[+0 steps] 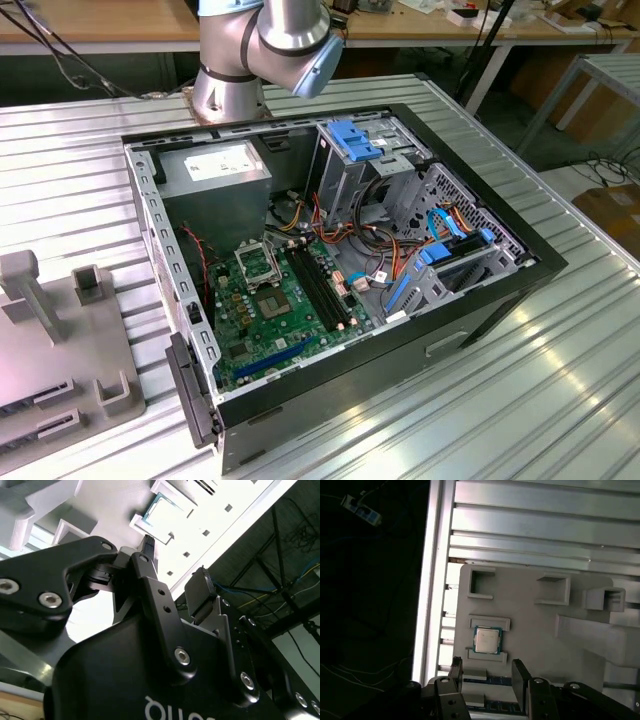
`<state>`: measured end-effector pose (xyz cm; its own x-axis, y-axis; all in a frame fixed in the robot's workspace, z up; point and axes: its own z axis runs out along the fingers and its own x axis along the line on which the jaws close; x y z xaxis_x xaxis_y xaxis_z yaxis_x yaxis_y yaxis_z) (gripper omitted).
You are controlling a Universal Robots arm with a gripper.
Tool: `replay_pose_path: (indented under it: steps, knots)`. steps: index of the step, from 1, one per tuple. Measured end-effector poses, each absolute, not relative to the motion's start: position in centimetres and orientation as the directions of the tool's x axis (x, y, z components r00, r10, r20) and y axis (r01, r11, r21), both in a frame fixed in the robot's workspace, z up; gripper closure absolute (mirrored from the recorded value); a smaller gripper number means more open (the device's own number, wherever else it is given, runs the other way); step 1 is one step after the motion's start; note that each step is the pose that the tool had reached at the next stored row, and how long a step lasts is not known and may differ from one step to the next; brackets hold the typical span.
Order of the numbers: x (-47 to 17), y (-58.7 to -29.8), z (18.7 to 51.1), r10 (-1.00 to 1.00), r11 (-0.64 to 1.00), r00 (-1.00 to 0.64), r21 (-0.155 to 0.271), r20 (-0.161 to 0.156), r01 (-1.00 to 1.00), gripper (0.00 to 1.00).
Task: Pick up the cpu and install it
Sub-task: 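Pick up the cpu and move it towards the insertion slot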
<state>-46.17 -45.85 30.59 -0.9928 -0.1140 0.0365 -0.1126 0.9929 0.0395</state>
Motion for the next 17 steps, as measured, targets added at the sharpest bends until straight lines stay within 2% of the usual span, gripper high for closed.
replay_pose_path:
  steps: [13,17]
  knots:
    - [-46.0,-45.9,27.9,-0.152,0.988,-0.988,0.039,0.036,-0.151,0.48]
    - [-45.8,-45.9,25.9,-0.084,0.996,-0.996,0.039,0.037,-0.083,0.48]
